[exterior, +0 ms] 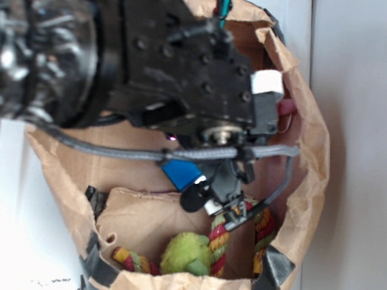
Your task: Grab the blue block.
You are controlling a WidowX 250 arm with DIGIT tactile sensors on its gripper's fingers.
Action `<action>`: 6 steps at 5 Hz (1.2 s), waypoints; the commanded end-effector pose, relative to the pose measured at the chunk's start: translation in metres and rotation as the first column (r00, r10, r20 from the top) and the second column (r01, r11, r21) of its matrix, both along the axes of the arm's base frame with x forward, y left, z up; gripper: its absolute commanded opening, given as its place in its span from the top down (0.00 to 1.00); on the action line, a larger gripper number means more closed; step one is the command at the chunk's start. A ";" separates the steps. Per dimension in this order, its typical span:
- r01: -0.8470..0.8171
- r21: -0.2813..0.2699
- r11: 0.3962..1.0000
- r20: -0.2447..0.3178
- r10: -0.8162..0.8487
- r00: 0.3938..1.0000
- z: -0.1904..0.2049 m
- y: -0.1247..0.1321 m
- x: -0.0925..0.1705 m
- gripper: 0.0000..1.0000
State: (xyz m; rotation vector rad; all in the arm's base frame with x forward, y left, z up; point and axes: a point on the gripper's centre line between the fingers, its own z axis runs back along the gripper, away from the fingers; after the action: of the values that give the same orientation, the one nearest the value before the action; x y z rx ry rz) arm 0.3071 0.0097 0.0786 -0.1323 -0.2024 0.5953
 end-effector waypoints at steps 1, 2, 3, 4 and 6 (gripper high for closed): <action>-0.043 0.013 0.999 0.062 0.042 0.997 0.011 0.003 0.016 0.00; -0.042 0.026 0.999 0.062 0.040 0.997 0.008 0.003 0.017 0.00; -0.033 0.040 0.999 0.055 0.031 0.998 0.003 0.003 0.014 0.00; -0.021 0.044 0.999 0.043 0.019 0.999 -0.006 -0.003 0.009 0.00; -0.027 0.042 0.999 0.016 0.026 1.000 -0.024 -0.018 0.003 0.00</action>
State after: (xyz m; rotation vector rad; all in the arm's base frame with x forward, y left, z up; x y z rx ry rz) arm 0.3075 -0.0049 0.0429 -0.0783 -0.1910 0.6299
